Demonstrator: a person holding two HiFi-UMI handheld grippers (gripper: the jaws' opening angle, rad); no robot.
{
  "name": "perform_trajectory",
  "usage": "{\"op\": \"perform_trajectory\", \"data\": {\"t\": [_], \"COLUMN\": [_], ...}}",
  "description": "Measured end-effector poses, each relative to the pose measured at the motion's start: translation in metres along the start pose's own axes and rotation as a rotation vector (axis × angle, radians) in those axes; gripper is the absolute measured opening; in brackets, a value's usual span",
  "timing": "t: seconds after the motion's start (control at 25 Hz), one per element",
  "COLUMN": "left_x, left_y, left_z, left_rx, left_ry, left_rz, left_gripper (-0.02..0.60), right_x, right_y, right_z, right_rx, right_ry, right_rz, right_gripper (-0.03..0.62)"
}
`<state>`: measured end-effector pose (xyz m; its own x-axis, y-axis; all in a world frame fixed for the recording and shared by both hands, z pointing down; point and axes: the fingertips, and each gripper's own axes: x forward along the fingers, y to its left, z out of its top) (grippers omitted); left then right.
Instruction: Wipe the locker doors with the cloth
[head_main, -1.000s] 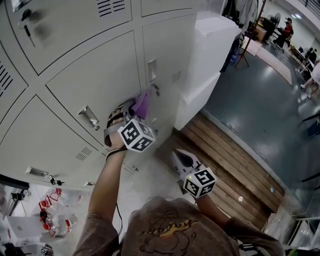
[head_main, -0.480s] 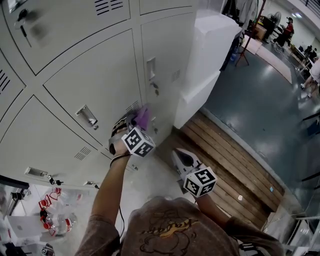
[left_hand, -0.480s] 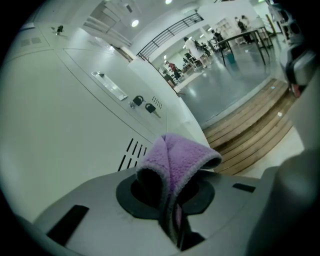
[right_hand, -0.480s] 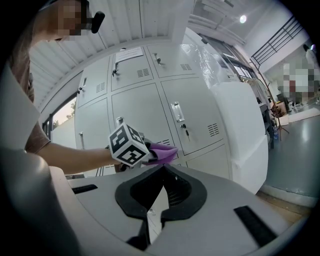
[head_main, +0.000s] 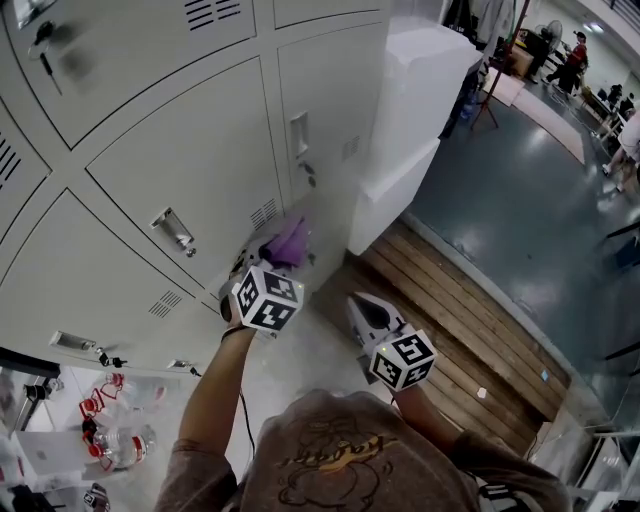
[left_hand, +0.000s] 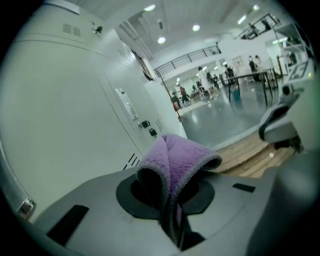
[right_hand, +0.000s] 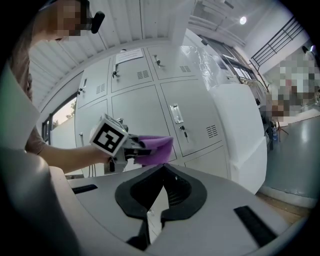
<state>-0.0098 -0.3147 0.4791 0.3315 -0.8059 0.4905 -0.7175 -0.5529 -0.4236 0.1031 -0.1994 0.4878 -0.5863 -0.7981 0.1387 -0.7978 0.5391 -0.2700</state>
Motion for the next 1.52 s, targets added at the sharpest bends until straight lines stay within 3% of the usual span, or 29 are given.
{"op": "perform_trajectory", "data": {"t": [0.28, 0.52, 0.96, 1.28, 1.52], "left_x": [-0.074, -0.121, -0.131, -0.128, -0.133], "left_y": [0.011, 0.008, -0.026, -0.037, -0.042], "left_z": [0.041, 0.032, -0.044, -0.077, -0.080], "left_rx": [-0.229, -0.385, -0.592, -0.643, -0.651], "left_ry": [-0.251, -0.349, -0.338, -0.371, -0.370], "left_rz": [-0.058, -0.066, -0.011, -0.014, -0.015], "left_gripper": [0.044, 0.044, 0.044, 0.044, 0.044], "right_x": [-0.007, -0.009, -0.009, -0.007, -0.007], "right_y": [0.000, 0.006, 0.011, 0.020, 0.026], "right_z": [0.006, 0.018, 0.014, -0.004, -0.014], "right_rx": [-0.010, -0.026, -0.066, -0.081, -0.075], "right_ry": [-0.014, -0.029, -0.046, -0.040, -0.028], "right_rz": [-0.001, 0.011, -0.012, 0.016, 0.031], "right_gripper": [-0.002, -0.002, -0.002, -0.002, -0.002]}}
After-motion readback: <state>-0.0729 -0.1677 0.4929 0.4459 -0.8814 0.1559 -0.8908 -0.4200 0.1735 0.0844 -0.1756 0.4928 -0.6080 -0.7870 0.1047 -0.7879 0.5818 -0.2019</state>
